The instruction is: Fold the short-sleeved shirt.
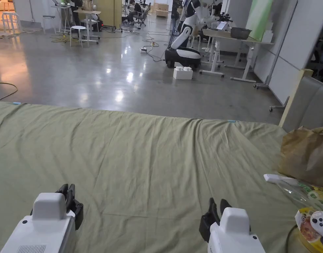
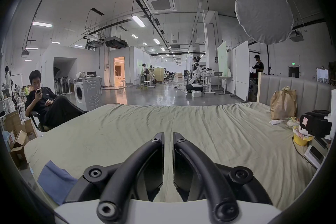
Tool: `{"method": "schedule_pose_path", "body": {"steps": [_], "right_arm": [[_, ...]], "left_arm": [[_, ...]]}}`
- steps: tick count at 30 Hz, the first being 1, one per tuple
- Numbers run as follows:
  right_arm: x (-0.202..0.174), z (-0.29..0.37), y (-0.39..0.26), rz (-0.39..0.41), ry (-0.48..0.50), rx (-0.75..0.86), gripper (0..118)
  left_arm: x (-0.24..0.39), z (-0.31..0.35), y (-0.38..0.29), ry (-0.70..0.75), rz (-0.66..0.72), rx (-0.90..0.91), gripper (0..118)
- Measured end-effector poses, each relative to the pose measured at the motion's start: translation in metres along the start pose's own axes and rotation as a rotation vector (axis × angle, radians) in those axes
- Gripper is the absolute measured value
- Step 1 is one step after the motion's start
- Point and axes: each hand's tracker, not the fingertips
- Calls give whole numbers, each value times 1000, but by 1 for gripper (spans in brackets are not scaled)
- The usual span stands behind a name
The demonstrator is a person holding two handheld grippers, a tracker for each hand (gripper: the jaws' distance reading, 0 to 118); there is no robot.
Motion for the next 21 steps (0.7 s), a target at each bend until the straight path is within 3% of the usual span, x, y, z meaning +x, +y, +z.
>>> {"method": "schedule_pose_path", "body": {"steps": [1, 2, 5, 8, 14, 21], "right_arm": [[-1, 0, 1, 6, -2, 6, 50], [-1, -1, 1, 8, -1, 7, 58], [-2, -3, 1, 7, -20, 4, 70], [-2, -4, 1, 6, -40, 1, 86], [-2, -4, -1, 13, -46, 6, 112], [1, -2, -3, -3, 24, 10, 114]], "left_arm": [[0, 0, -1, 0, -2, -1, 16], [0, 0, -1, 0, -3, -1, 31], [0, 1, -2, 11, 3, 11, 72], [2, 4, -2, 43, -5, 40, 92], [2, 4, 4, 12, -24, 44, 106], [0, -1, 7, -23, 5, 12, 110]]}}
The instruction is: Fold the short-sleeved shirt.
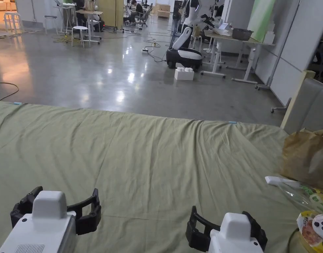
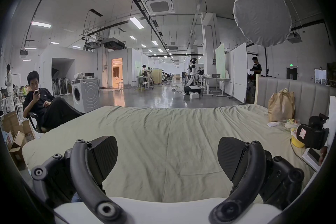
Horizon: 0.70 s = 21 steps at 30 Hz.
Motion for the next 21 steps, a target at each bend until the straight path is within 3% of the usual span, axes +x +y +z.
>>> {"method": "schedule_pose_path", "body": {"steps": [6, 8, 16, 21], "right_arm": [[3, -4, 0, -19, 13, -27, 115], [6, -7, 1, -53, 50, -40, 115], [13, -21, 11, -168, 33, -117, 115], [17, -26, 16, -196, 34, -150, 115]], "left_arm": [[2, 1, -4, 25, 3, 1, 110], [2, 0, -5, 23, -1, -4, 110], [5, -3, -8, 29, -33, -19, 110], [8, -3, -9, 21, -55, -24, 110]]}}
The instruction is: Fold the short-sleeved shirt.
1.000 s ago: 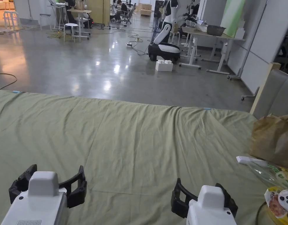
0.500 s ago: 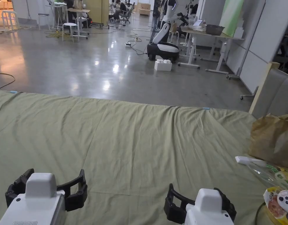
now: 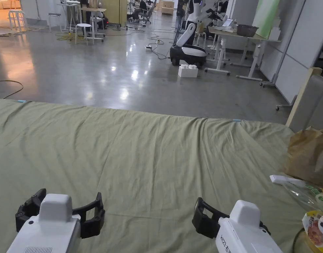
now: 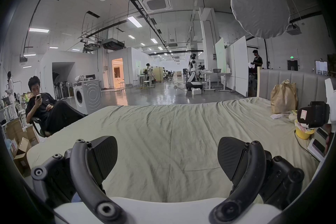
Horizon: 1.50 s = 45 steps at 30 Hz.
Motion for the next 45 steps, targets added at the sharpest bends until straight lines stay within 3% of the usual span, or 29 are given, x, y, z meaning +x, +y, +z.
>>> {"method": "schedule_pose_path", "body": {"steps": [11, 21, 35, 40, 45], "right_arm": [[-4, -4, 4, -11, -22, -67, 115], [-15, -13, 12, 71, -106, -111, 115], [-25, -19, 12, 139, -87, -86, 115], [-20, -18, 17, 99, -62, -100, 115], [-18, -22, 17, 97, -124, -97, 115]], "left_arm": [[1, -1, 4, -6, -11, 5, 110], [1, -3, 9, 5, 4, 25, 110], [-3, -12, 16, 1, 38, 45, 116], [-5, -15, 16, 14, 43, 44, 116], [-9, -16, 13, 15, 36, 44, 116]]}}
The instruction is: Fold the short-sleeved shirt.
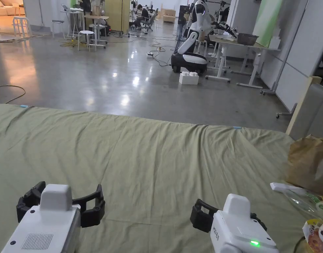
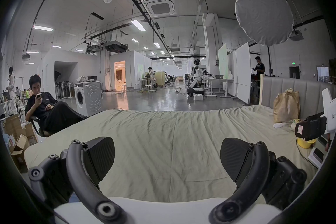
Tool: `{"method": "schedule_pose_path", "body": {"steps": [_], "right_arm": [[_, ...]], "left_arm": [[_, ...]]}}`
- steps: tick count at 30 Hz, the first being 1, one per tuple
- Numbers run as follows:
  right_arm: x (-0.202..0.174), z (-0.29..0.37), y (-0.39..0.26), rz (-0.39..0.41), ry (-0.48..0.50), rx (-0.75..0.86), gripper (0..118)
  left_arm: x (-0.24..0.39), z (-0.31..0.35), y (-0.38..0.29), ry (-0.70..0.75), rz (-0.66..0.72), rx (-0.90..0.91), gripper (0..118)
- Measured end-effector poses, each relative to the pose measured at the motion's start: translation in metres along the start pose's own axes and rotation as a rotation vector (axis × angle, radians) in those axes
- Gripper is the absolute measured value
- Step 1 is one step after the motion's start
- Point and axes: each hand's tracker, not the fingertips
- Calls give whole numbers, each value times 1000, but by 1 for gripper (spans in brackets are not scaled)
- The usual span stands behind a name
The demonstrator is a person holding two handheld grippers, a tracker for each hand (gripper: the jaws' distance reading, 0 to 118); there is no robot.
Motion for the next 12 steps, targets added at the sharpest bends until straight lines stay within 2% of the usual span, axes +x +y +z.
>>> {"method": "schedule_pose_path", "body": {"steps": [3, 6, 8, 12], "right_arm": [[6, -2, -2, -12, 2, 2, 115], [15, 0, -8, -25, 126, 82, 115], [18, 3, -12, 9, 172, 125, 115], [9, 2, -12, 37, 77, 131, 115]], "left_arm": [[-3, -2, 0, -1, 8, -9, 116], [-6, -2, 0, -5, 18, -15, 116], [-6, -3, -1, -6, 19, -19, 116], [-7, -2, -1, -18, 21, -24, 116]]}}
